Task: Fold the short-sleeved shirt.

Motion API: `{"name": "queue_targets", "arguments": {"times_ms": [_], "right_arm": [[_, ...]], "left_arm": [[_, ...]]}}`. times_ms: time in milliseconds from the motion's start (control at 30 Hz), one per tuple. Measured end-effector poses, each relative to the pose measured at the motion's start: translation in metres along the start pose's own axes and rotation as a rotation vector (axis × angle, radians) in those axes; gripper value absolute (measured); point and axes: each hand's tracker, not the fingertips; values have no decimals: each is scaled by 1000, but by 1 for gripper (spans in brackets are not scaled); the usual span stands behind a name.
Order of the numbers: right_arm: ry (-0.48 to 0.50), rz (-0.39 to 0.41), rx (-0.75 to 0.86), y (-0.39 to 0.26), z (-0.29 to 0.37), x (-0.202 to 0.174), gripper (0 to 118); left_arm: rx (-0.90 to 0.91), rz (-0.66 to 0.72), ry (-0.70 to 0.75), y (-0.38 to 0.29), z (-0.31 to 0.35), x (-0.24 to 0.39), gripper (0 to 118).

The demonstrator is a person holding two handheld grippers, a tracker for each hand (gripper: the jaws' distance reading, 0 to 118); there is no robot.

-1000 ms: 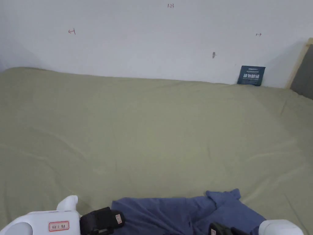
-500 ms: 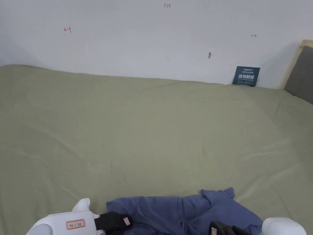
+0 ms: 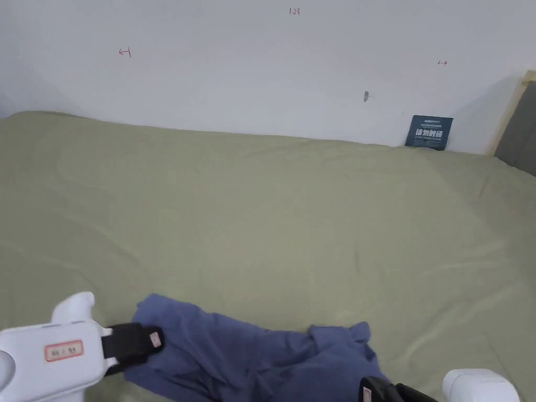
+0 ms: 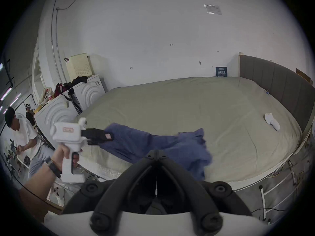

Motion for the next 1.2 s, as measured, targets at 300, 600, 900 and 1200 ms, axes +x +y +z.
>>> {"name": "queue_targets", "arguments": {"times_ms": [300,600,900,1200], "right_arm": [[30,23,-20,0,-17,-11,2],[16,21,-26,0,-13,-10,2],[-19,-26,-5,-3,-2,8,2],[-21,-49,-13,-8,-1,17,2]], "left_arm": [[57,-275,458,26,65,-18,14],[-12,-315,440,5,14,55,14],[-190,-318,272,-51,-57,134,22],[-129,-143,-78,-36,-30,145,76]]}}
